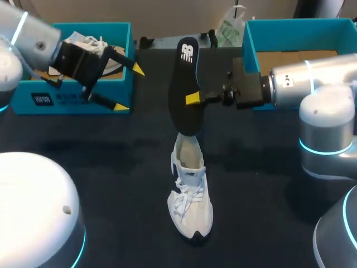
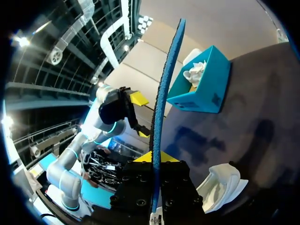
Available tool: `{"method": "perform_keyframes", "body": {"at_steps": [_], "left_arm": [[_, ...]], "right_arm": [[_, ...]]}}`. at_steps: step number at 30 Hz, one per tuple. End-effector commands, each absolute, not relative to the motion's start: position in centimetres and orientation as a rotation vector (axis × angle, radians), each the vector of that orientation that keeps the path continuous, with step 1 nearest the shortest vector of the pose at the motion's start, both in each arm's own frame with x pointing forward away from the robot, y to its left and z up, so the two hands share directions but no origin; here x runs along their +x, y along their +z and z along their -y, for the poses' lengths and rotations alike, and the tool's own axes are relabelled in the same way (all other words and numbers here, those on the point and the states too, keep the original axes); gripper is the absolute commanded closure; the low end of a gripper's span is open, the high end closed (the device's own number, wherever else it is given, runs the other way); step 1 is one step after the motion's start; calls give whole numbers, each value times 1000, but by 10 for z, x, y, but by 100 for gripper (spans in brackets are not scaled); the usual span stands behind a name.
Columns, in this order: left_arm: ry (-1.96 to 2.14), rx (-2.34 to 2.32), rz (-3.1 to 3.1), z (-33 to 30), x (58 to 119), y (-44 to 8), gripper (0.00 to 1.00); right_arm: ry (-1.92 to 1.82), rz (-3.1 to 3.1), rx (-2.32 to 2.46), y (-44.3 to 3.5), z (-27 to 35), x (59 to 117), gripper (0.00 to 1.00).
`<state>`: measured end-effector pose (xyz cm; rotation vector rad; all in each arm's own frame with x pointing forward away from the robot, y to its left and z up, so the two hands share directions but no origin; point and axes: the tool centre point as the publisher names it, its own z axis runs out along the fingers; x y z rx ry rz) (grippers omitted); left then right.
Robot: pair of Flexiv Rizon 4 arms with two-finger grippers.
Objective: Take the shoe out of the shoebox, open the shoe tongue, remove and reinsert the insole, then place the shoe into the shoebox
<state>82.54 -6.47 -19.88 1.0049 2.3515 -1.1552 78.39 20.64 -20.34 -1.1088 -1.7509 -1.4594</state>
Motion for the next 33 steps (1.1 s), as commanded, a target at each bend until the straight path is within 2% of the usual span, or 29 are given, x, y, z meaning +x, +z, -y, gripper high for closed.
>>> {"method": "perform_keyframes", "body": {"at_steps": [1,6,14,17,29,33], "left_arm": [[-1088,1080,-2518,67,826,-193,0],[-1143,1060,-2546,68,821,-195,0],[-1084,735,-2742,78,789,-220,0],[-1039,367,-2916,83,775,-233,0],[-1039,367,-2916,83,775,-233,0],[-993,356,-2959,86,768,-246,0]], "right_arm": [[-1458,1752,-1113,-203,-207,783,100],[-1458,1752,-1113,-203,-207,783,100],[-1570,1847,-1018,-216,-190,786,100],[-1649,1888,-954,-222,-189,782,100],[-1649,1888,-954,-222,-189,782,100],[-1714,1893,-921,-237,-190,777,100]]}}
